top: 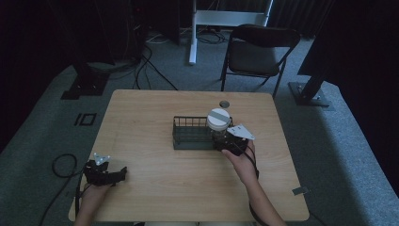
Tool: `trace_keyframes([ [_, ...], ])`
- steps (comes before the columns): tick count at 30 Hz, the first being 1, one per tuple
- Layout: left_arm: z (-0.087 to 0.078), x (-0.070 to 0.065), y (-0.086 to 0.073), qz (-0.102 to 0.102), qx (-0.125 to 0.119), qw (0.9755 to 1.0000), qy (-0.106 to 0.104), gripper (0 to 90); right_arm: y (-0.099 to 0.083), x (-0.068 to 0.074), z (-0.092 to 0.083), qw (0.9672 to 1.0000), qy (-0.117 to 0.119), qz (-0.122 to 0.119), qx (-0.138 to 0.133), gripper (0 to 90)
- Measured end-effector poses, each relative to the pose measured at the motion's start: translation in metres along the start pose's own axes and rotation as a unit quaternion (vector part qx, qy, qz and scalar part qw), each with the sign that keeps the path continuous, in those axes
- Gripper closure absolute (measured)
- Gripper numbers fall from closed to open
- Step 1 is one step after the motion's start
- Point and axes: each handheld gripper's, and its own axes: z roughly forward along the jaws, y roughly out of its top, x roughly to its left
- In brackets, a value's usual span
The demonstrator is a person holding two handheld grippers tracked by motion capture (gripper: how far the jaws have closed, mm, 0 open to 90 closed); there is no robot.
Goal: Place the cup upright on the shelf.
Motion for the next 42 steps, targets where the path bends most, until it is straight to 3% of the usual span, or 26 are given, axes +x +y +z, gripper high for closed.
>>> trace_keyframes([
  [24,0.0,0.0,0.0,0.0,0.0,1.0,0.0,0.2,-0.02,-0.024,-0.028,0.9999,-0.001,0.013,-0.007,11.5],
  [42,0.0,0.0,0.0,0.0,0.0,1.0,0.0,0.2,-0.052,-0.069,-0.038,0.9976,-0.056,0.038,0.014,11.5],
])
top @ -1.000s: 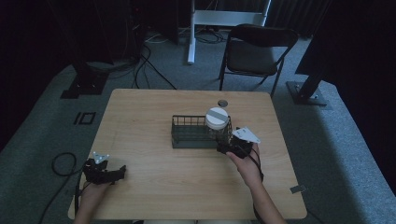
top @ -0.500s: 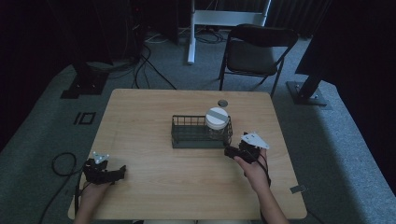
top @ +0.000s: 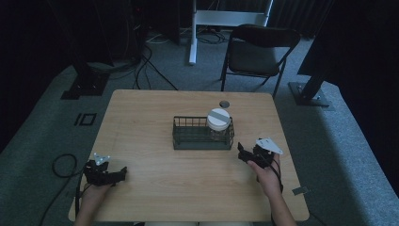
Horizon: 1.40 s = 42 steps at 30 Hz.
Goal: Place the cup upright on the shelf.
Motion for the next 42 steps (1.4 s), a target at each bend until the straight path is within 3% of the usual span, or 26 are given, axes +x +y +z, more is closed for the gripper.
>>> trace_keyframes([
  [14,0.0,0.0,0.0,0.0,0.0,1.0,0.0,0.2,-0.015,-0.023,-0.001,0.9993,-0.029,0.002,0.022,11.4],
  [30,0.0,0.0,0.0,0.0,0.0,1.0,0.0,0.2,-0.03,-0.039,-0.001,0.9974,-0.033,0.011,0.063,11.4],
  [42,0.0,0.0,0.0,0.0,0.0,1.0,0.0,0.2,-0.04,-0.053,0.001,0.9923,-0.041,0.013,0.116,11.5],
])
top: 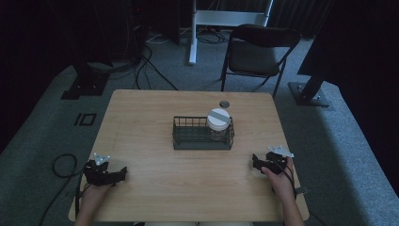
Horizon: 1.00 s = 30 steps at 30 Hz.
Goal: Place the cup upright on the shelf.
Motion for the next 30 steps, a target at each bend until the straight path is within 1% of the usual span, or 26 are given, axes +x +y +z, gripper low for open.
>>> trace_keyframes([
  [4,0.0,0.0,0.0,0.0,0.0,1.0,0.0,0.2,-0.0004,-0.0002,0.0014,1.0,0.006,0.001,0.006,11.5],
  [11,0.0,0.0,0.0,0.0,0.0,1.0,0.0,0.2,-0.0005,-0.0003,0.004,0.9992,0.024,0.0,0.033,11.5],
  [13,0.0,0.0,0.0,0.0,0.0,1.0,0.0,0.2,-0.0008,-0.0001,0.0045,0.9988,0.029,-0.005,0.038,11.5],
  [17,0.0,0.0,0.0,0.0,0.0,1.0,0.0,0.2,-0.0008,0.0024,0.0048,0.9983,0.036,-0.02,0.041,11.6],
  [18,0.0,0.0,0.0,0.0,0.0,1.0,0.0,0.3,-0.0008,0.003,0.0049,0.998,0.037,-0.029,0.042,11.6],
  [21,0.0,0.0,0.0,0.0,0.0,1.0,0.0,0.3,-0.0008,0.004,0.0048,0.9973,0.047,-0.038,0.042,11.6],
  [30,-0.0001,0.0,0.0,0.001,0.0,1.0,0.0,0.3,-0.0008,0.0036,0.005,0.9968,0.053,-0.04,0.044,10.9],
])
